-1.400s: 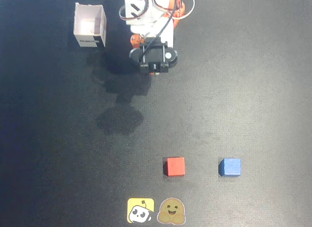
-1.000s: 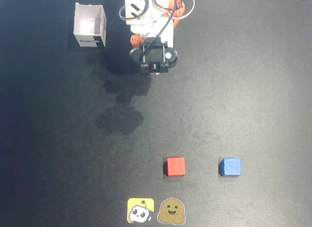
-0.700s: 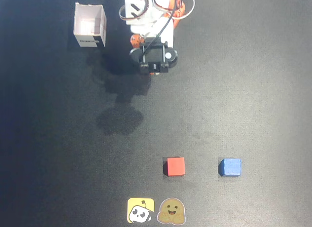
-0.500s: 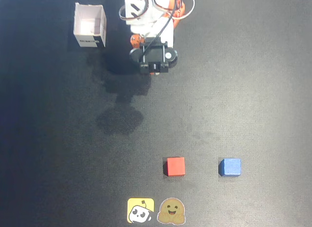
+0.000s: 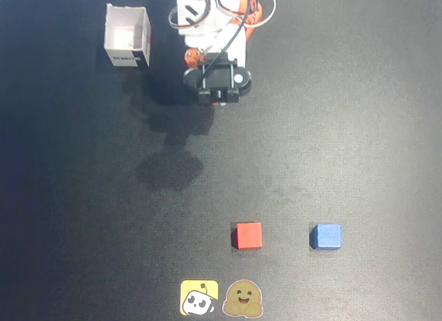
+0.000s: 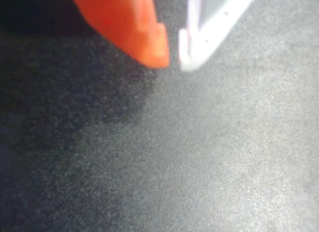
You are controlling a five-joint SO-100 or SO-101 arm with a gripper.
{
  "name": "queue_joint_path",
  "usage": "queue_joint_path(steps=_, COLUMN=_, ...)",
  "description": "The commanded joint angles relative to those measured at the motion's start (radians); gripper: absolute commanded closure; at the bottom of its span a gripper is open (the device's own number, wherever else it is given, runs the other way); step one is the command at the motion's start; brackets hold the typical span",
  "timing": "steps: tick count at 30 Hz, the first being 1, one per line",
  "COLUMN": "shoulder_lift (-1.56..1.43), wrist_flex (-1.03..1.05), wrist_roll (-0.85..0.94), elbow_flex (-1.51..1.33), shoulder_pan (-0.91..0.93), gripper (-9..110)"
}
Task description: Put the red cube on top of the blue cube.
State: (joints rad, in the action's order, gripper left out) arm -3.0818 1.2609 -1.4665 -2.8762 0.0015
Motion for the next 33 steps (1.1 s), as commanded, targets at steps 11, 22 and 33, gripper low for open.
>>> queue_joint_path(steps=11, shoulder_lift=-0.011, wrist_flex=0.002, wrist_roll=-0.002, elbow_flex=0.005, shoulder_pan=-0.008, gripper=101)
queue_joint_path(steps=22, shoulder_lift=-0.011, wrist_flex=0.0, wrist_roll=-0.006, elbow_flex=0.028, shoulder_pan=-0.029, gripper=101)
queue_joint_path(steps=33, shoulder_lift=0.518, wrist_flex=-0.031, wrist_roll=-0.003, elbow_flex=0.408, shoulder_pan=-0.038, gripper=101)
